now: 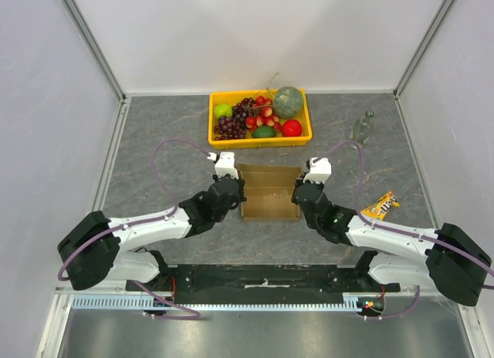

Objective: Fold the paper box

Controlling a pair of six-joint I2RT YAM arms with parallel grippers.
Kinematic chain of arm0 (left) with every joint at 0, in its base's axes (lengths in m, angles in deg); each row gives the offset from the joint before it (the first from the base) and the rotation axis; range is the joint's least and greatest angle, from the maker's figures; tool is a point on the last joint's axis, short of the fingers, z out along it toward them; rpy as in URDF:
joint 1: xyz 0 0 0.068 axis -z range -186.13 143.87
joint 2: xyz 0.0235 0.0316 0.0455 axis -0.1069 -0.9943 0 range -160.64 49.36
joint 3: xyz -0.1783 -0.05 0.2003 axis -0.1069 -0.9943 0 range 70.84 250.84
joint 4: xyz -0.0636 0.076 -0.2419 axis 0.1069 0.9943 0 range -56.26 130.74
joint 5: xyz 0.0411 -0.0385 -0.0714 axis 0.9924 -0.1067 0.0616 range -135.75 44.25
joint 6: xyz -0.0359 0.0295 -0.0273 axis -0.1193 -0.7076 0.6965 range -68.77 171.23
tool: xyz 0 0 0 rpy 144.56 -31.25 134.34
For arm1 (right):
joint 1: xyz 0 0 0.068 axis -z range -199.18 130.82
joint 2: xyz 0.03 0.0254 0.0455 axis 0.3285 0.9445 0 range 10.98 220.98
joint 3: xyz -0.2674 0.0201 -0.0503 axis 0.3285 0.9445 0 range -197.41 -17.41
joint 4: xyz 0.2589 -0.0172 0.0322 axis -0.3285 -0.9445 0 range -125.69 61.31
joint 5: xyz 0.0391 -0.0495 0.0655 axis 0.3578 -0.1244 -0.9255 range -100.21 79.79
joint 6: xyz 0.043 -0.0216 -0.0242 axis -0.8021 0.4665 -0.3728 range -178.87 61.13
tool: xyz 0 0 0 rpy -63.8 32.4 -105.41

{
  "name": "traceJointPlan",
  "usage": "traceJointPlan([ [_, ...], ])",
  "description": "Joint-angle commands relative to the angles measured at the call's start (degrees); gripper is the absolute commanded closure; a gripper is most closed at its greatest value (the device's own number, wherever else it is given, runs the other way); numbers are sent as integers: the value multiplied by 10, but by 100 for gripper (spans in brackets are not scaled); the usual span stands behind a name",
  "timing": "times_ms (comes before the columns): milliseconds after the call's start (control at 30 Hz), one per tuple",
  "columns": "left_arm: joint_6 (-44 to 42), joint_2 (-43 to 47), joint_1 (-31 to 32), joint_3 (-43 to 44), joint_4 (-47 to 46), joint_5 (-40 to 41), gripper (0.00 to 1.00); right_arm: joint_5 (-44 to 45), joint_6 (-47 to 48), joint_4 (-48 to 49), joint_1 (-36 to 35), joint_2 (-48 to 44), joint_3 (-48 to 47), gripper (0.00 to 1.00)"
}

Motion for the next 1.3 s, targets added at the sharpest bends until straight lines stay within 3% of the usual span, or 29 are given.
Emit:
traceJointPlan([
  [0,20,-40,47,46,-13,64,97,-4,-57,36,-11,11,-46,100],
  [300,25,-76,72,61,-2,113,97,-2,-70,40,-12,11,-36,100],
  [1067,73,-114,92,62,21,117,96,8,-96,72,-16,30,7,100],
  [1267,70,-116,93,62,26,117,98,12,-88,56,-16,11,8,79],
])
